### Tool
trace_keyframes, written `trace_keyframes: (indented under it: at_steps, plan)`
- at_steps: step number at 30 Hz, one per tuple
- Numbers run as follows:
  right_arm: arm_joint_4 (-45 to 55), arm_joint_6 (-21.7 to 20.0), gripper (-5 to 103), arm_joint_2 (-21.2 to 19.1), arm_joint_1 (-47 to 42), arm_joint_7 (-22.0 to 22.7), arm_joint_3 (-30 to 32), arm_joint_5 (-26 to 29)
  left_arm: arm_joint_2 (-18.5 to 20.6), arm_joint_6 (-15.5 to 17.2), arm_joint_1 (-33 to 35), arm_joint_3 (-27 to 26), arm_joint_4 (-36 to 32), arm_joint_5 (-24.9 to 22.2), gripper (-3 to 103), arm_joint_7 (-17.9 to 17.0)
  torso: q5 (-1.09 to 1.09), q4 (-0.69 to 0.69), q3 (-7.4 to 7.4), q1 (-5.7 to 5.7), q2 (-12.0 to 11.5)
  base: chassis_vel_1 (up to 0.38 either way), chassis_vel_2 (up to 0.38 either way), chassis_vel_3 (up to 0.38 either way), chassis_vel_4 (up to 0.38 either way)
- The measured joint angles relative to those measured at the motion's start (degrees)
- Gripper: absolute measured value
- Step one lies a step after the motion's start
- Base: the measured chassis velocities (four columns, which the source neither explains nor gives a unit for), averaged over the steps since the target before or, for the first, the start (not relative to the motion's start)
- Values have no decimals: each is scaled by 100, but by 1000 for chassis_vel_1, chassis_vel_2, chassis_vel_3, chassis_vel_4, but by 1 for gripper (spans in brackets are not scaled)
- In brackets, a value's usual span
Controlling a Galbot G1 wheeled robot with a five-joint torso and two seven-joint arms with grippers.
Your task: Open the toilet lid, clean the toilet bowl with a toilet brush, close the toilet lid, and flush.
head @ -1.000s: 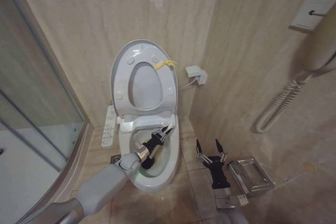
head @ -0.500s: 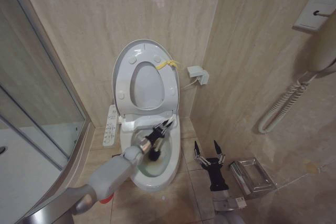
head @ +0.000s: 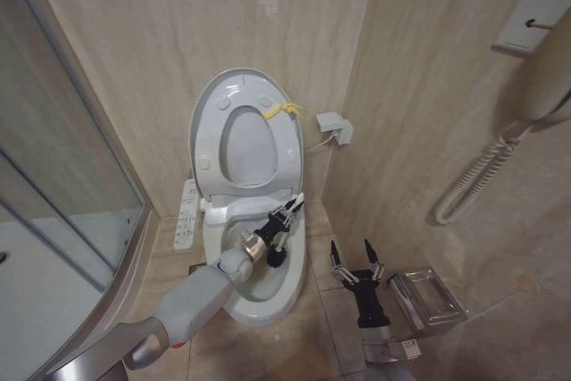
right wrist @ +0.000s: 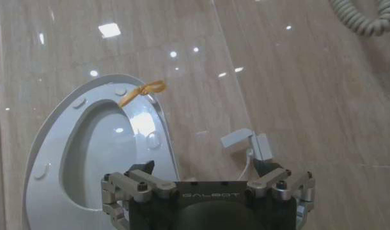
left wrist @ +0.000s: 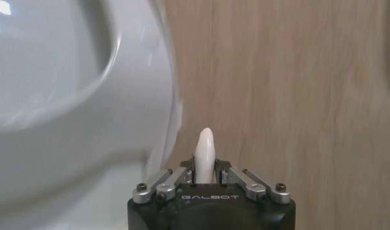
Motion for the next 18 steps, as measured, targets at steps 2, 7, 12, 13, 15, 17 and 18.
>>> trace_keyframes:
  at_steps: [2, 7, 12, 13, 15, 17, 18]
  plan:
    - [5, 7, 100, 8, -5, -9, -14, -5, 9, -42, 44, 27, 261, 19, 20, 42, 1, 11, 1, 0, -1, 0, 0, 0, 0]
    - [-15, 12, 100, 9, 8, -23, -27, -19, -22, 43, 70, 2, -392, -134, 20, -111, -1, 5, 0, 0, 0, 0, 0, 0, 0]
    - [-43, 13, 100, 42, 21, -24, -57, -30, -8, -42, 54, -1, 51, 29, 20, -13, 0, 2, 0, 0, 0, 0, 0, 0, 0]
    - [-29, 13, 100, 41, 20, -28, -65, -30, 13, -54, 72, 5, 214, 35, 20, 11, 0, 8, 2, 1, -1, 0, 0, 0, 0]
    - [-15, 15, 100, 30, 24, -38, -68, -32, -4, -36, 68, -19, 162, -11, 20, -45, 1, 14, 1, 0, 0, 0, 0, 0, 0]
    - [-15, 15, 100, 23, 31, -39, -61, -32, -34, -20, 40, -38, -21, -33, 20, -100, 0, 16, 1, 0, -1, 0, 0, 0, 0]
    - [-15, 15, 100, 17, 37, -39, -52, -30, -96, -9, -23, -75, -305, -43, 20, -144, -1, 4, 1, 1, -1, 0, 0, 0, 0]
